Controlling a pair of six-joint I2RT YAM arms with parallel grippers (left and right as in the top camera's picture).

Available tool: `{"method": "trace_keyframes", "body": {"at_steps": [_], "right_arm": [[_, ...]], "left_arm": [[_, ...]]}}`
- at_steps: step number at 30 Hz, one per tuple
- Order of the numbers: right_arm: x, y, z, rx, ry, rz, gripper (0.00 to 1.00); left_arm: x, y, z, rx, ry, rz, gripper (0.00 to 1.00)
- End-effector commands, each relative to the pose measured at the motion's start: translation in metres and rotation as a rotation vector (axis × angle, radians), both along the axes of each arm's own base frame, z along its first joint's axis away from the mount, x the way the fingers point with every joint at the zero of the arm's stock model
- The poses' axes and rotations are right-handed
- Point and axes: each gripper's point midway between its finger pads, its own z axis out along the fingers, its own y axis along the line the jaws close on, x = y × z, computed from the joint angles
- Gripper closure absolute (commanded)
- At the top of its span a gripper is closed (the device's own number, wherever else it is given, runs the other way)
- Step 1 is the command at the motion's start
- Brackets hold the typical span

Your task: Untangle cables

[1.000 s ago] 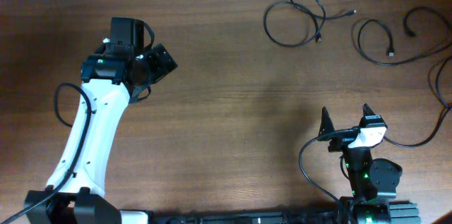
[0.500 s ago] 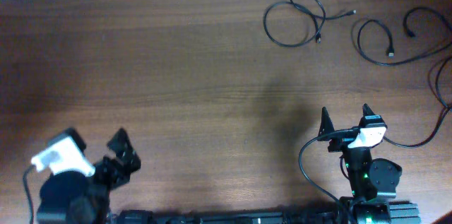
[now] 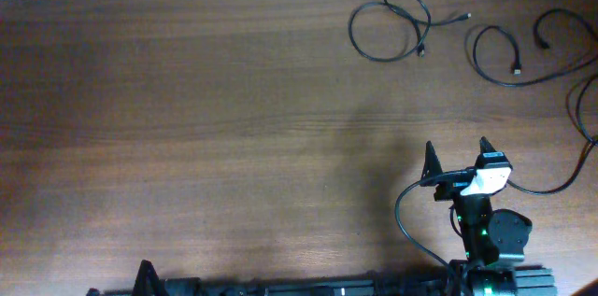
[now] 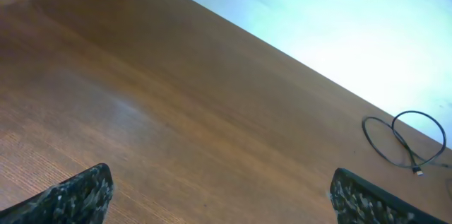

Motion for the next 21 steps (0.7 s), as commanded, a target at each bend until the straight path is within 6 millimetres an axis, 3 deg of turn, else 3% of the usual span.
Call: {"method": "trace_keyframes", "body": {"at_steps": [1,3,7,9,11,12,14,19,21], "right_arm": [[0.000,0.000,-0.003,-0.004,0.006,-0.004,0.01],[0.000,0.000,-0.003,-0.004,0.006,-0.004,0.02],[0.000,0.000,-0.003,-0.004,0.006,-0.004,0.01],[0.000,0.000,-0.003,-0.004,0.006,-0.004,0.01],[0.000,0.000,-0.003,-0.004,0.006,-0.004,0.01],[0.000,0.000,-0.003,-0.004,0.006,-0.004,0.01],[0.000,0.000,-0.003,-0.004,0.006,-0.004,0.01],[0.000,0.000,-0.003,-0.004,0.006,-0.004,0.01],[0.000,0.000,-0.003,-0.004,0.006,-0.004,0.01]], "left_arm": [[-0.002,0.005,0.009,0.011,-0.043,0.031,0.01],[0.012,0.005,0.024,0.009,-0.120,0.035,0.01],[0.080,0.003,-0.010,0.007,-0.105,0.026,0.01],[0.120,-0.015,-0.005,-0.009,-0.226,-0.076,0.01],[0.143,-0.018,-0.012,0.035,-0.279,-0.102,0.01],[0.158,-0.018,-0.033,0.101,-0.257,-0.116,0.01],[0.173,-0.019,-0.062,0.116,-0.234,-0.122,0.01],[0.198,-0.029,-0.109,0.137,-0.283,-0.178,0.01],[0.200,-0.041,-0.120,0.325,-0.239,-0.289,0.01]]}}
